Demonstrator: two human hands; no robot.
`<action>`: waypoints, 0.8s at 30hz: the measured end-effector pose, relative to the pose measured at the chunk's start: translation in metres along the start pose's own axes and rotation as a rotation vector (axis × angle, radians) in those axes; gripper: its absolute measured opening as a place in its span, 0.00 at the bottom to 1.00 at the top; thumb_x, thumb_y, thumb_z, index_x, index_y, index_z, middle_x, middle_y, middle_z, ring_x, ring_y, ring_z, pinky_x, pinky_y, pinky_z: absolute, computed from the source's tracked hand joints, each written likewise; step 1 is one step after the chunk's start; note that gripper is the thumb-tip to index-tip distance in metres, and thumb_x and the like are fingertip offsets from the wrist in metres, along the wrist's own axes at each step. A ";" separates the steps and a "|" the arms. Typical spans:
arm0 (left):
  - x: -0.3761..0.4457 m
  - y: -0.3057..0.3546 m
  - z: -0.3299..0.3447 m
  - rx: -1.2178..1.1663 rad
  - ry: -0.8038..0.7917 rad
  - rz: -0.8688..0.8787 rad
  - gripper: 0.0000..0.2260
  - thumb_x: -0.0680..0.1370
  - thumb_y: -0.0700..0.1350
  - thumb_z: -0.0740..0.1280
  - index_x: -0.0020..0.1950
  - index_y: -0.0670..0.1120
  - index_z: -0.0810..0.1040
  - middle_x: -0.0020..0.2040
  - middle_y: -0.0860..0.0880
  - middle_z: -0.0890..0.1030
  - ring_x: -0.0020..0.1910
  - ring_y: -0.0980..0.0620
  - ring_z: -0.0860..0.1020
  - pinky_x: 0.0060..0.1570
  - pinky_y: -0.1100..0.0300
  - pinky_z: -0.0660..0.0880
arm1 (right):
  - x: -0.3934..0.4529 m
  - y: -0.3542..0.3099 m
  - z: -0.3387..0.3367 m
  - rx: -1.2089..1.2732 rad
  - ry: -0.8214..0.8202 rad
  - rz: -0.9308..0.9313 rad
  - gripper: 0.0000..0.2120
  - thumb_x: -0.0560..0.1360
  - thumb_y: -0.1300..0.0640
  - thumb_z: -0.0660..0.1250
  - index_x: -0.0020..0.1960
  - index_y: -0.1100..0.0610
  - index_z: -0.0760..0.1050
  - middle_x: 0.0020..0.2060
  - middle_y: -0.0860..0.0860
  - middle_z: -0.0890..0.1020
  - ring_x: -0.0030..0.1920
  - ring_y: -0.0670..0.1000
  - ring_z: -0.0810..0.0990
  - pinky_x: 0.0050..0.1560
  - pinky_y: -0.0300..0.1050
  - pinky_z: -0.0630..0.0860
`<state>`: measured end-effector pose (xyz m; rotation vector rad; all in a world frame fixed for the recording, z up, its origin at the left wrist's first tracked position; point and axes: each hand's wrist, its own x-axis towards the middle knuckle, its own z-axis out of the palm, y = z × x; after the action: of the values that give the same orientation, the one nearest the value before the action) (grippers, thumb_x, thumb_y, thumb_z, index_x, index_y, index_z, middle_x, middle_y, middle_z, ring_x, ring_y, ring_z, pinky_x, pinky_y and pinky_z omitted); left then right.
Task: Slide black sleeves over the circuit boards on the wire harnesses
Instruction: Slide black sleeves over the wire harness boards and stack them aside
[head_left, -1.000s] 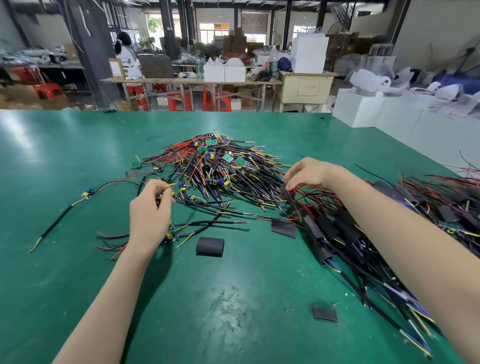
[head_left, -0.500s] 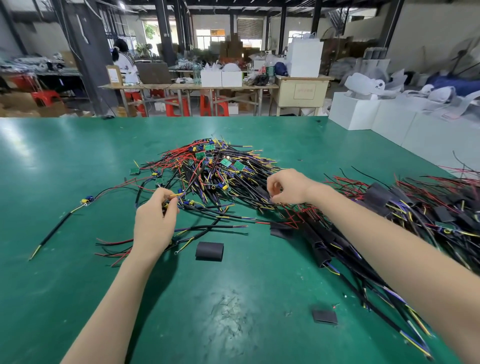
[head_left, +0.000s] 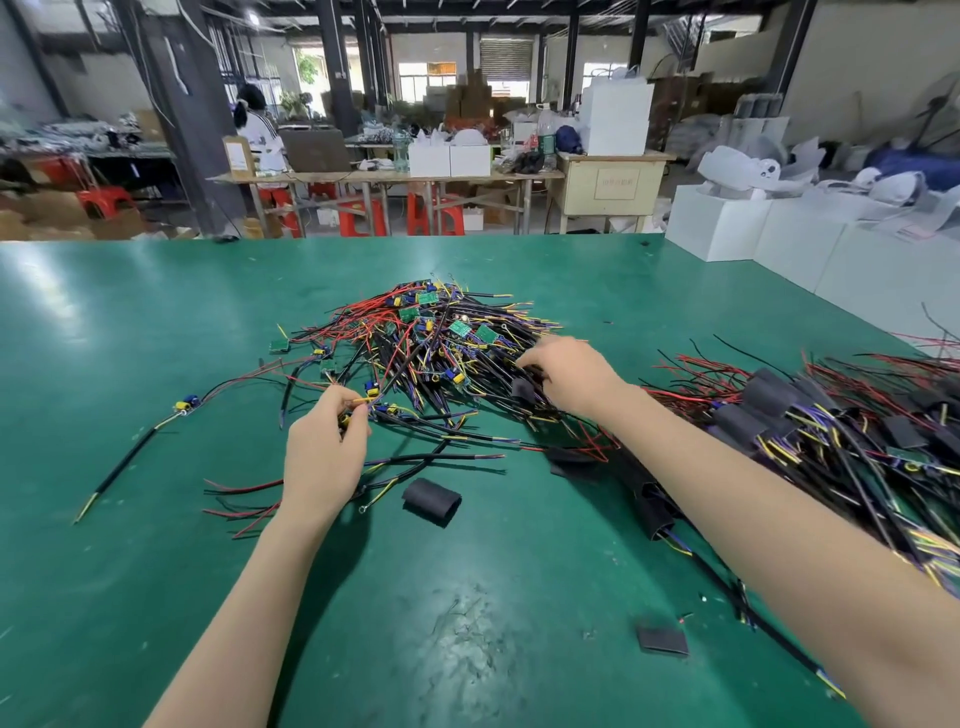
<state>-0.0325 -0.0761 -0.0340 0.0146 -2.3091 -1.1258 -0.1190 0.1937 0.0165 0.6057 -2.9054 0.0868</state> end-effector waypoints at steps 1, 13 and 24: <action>0.000 0.000 0.000 0.003 -0.002 0.002 0.04 0.80 0.40 0.64 0.46 0.45 0.75 0.35 0.47 0.80 0.25 0.55 0.65 0.31 0.58 0.65 | 0.002 -0.001 0.000 -0.075 -0.078 -0.066 0.26 0.72 0.69 0.60 0.67 0.50 0.74 0.63 0.54 0.74 0.62 0.58 0.74 0.55 0.52 0.75; 0.002 0.003 -0.001 -0.033 -0.019 -0.010 0.03 0.80 0.39 0.65 0.46 0.43 0.77 0.35 0.45 0.80 0.26 0.52 0.67 0.32 0.60 0.66 | 0.021 0.001 0.001 -0.424 -0.170 -0.281 0.12 0.71 0.56 0.66 0.53 0.52 0.79 0.50 0.51 0.81 0.52 0.56 0.79 0.40 0.43 0.71; 0.003 0.006 -0.002 -0.237 -0.055 -0.165 0.07 0.79 0.38 0.64 0.40 0.42 0.76 0.32 0.48 0.77 0.30 0.49 0.67 0.37 0.56 0.65 | 0.023 0.004 -0.001 -0.389 -0.232 -0.302 0.22 0.72 0.60 0.66 0.65 0.51 0.75 0.56 0.53 0.78 0.58 0.56 0.76 0.44 0.45 0.72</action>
<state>-0.0325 -0.0741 -0.0277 0.0869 -2.2401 -1.4945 -0.1410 0.1890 0.0211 1.0203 -2.8769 -0.6080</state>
